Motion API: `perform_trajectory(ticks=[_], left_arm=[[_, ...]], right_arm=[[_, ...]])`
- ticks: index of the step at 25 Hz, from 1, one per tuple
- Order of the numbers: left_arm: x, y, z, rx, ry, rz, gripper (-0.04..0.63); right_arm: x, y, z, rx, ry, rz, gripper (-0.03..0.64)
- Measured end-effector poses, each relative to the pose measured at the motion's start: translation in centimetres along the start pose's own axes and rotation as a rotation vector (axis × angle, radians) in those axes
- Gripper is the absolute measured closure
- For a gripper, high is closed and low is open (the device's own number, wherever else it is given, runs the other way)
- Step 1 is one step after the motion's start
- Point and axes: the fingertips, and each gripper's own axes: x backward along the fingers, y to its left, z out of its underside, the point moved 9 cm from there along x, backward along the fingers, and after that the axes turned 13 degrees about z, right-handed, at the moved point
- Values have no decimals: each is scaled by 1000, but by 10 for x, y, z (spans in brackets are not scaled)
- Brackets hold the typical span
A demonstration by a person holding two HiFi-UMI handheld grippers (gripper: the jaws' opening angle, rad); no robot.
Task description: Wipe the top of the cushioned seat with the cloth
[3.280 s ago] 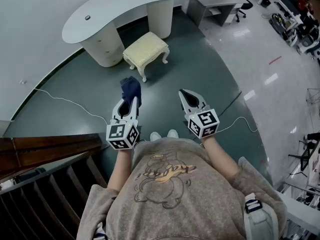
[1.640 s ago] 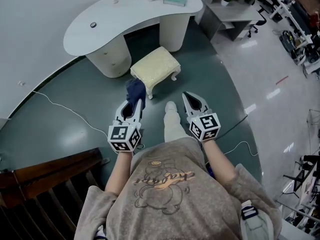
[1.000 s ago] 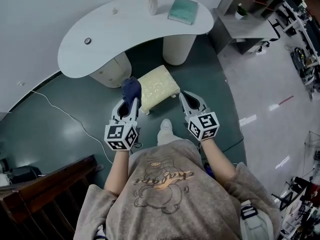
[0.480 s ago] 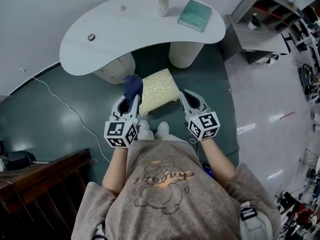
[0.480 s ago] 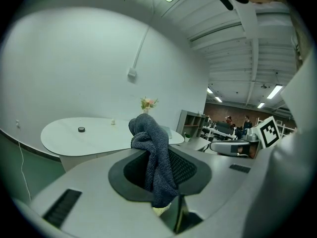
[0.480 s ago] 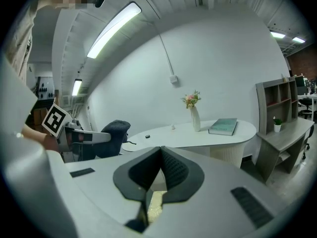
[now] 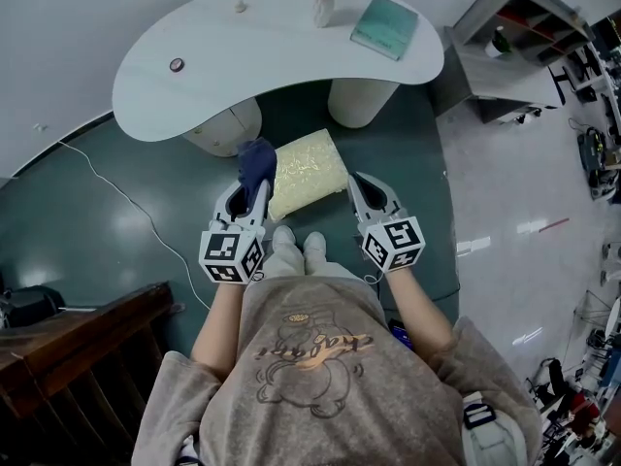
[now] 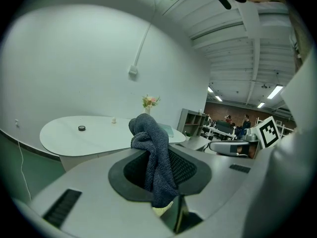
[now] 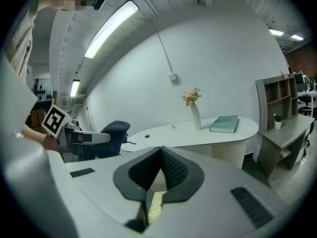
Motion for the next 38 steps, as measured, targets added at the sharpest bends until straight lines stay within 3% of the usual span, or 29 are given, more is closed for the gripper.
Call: perform_trajectory(ticks=[18,38], left_arm=[[-73,70,42,35,69,96,505],[-168,143,146,39,151,178,505]], right_arm=[[-80,-15,42,0,37,30,612],[-153,-52,138,-44,77,132,612]])
